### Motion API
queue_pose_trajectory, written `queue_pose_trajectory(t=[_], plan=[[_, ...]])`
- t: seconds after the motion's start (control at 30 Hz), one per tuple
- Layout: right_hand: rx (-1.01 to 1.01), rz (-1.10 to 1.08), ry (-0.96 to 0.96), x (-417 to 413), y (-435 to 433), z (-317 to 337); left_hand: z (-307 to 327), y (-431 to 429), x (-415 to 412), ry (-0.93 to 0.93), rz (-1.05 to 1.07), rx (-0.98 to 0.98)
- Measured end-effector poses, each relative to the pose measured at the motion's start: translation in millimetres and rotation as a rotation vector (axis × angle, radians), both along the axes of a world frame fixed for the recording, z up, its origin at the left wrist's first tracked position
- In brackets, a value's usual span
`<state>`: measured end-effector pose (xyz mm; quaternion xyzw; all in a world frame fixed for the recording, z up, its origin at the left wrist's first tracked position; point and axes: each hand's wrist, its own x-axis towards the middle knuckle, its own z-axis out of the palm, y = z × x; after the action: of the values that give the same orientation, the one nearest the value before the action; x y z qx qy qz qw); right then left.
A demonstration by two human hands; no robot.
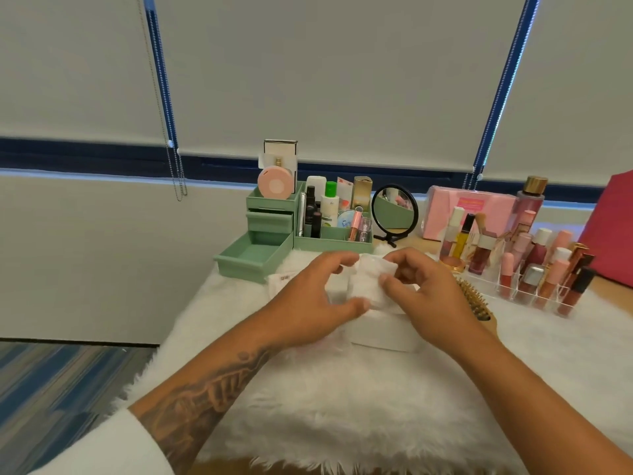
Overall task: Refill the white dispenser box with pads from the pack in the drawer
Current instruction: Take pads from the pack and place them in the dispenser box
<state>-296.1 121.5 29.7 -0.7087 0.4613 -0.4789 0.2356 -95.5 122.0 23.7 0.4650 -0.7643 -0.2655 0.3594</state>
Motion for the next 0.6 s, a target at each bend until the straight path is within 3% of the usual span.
queue_pose_trajectory(t=[0.07, 0.13, 0.37, 0.53, 0.6], plan=[[0.041, -0.028, 0.037, -5, -5, 1, -8, -1, 2, -0.212, -0.035, 0.012], [0.077, -0.044, 0.100, -6, -7, 1, -13, 1, 1, -0.300, -0.050, -0.017], [0.078, -0.138, 0.397, 4, -4, 1, -14, 5, -1, -0.214, -0.009, -0.011], [0.096, -0.134, 0.252, 5, -3, 3, -17, 7, -1, -0.198, 0.001, -0.005], [0.110, -0.130, 0.303, 5, -3, 1, -17, 5, -1, -0.210, 0.005, -0.003]])
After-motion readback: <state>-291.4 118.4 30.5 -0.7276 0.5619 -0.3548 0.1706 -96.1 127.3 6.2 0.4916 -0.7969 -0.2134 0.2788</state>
